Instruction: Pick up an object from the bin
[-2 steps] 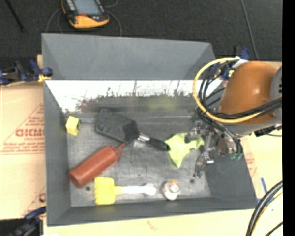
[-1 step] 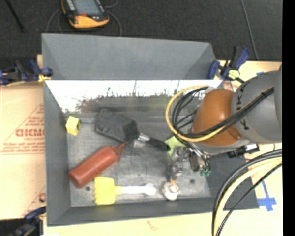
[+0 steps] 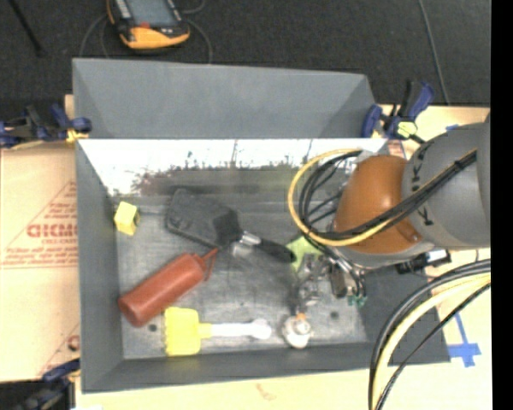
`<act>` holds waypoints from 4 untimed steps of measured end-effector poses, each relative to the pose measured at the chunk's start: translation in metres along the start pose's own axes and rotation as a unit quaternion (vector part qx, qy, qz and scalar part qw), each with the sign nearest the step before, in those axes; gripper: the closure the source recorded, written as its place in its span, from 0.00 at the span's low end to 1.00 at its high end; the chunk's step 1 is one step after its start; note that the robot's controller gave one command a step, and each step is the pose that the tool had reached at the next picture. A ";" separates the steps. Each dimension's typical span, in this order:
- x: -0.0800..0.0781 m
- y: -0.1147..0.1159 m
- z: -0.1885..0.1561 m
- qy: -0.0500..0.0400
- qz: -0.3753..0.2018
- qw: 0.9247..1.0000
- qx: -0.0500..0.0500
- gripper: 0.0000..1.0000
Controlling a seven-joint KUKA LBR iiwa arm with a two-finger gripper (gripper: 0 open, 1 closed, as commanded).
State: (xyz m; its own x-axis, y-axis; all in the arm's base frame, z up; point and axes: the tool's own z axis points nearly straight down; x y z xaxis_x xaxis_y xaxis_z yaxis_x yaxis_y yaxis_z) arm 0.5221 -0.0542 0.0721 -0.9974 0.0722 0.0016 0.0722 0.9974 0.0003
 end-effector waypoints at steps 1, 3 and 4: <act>-0.006 0.003 -0.021 0.003 -0.071 0.997 0.000 1.00; -0.039 -0.016 -0.075 -0.003 -0.168 0.986 0.000 1.00; -0.093 -0.008 -0.094 -0.002 -0.309 0.951 0.002 1.00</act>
Offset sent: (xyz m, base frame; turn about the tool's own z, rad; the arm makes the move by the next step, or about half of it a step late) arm 0.0661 0.0200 0.0734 -0.3181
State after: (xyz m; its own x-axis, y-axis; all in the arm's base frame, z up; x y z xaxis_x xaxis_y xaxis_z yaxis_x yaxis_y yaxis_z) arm 0.6143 -0.0689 0.1656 -0.8496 -0.5274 -0.0022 -0.5274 0.8496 -0.0033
